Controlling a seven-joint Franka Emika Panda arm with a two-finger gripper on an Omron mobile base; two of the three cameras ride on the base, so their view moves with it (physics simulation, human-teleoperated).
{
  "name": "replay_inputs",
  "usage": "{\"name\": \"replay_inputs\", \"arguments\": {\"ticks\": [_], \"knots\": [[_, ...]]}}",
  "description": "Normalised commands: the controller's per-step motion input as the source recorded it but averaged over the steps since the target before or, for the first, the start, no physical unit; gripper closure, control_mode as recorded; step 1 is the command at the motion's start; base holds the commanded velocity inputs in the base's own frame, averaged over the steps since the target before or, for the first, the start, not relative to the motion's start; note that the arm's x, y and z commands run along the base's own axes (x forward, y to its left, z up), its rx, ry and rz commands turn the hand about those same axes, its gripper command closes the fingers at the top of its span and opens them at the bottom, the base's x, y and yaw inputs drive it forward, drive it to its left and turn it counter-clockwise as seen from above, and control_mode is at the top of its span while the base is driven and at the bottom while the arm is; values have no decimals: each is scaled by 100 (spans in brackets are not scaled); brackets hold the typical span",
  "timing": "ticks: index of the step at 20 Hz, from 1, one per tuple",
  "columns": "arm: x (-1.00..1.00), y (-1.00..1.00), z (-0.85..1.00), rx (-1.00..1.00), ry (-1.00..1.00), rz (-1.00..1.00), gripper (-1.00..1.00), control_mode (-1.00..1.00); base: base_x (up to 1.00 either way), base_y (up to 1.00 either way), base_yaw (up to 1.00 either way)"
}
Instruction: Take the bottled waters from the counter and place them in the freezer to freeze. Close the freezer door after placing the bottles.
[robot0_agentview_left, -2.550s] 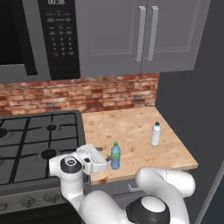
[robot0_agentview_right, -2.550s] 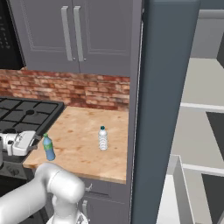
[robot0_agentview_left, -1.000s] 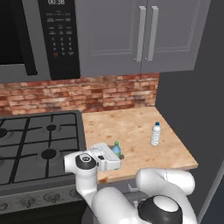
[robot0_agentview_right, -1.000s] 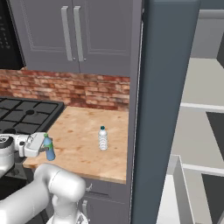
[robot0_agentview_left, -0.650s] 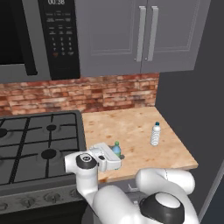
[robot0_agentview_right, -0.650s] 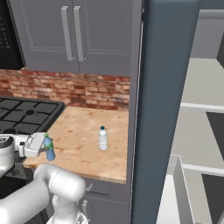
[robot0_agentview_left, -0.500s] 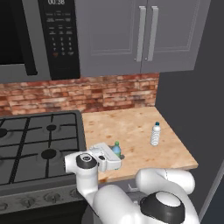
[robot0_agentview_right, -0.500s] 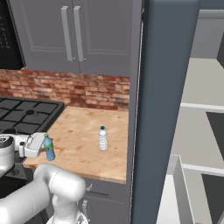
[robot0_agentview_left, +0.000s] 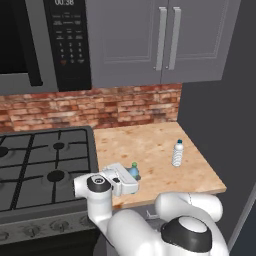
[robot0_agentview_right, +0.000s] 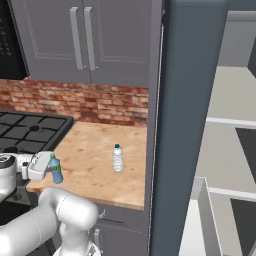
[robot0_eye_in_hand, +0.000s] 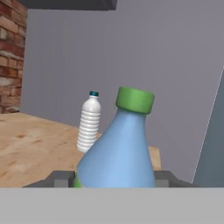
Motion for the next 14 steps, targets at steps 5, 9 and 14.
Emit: {"name": "replay_inputs", "arguments": {"ticks": [5,9,14], "knots": [[0,0,0,0,0,0,100,-100,0,0,0],[0,0,0,0,0,0,100,-100,0,0,0],[-1,-1,9,-1,0,0,100,-100,0,0,0]]}}
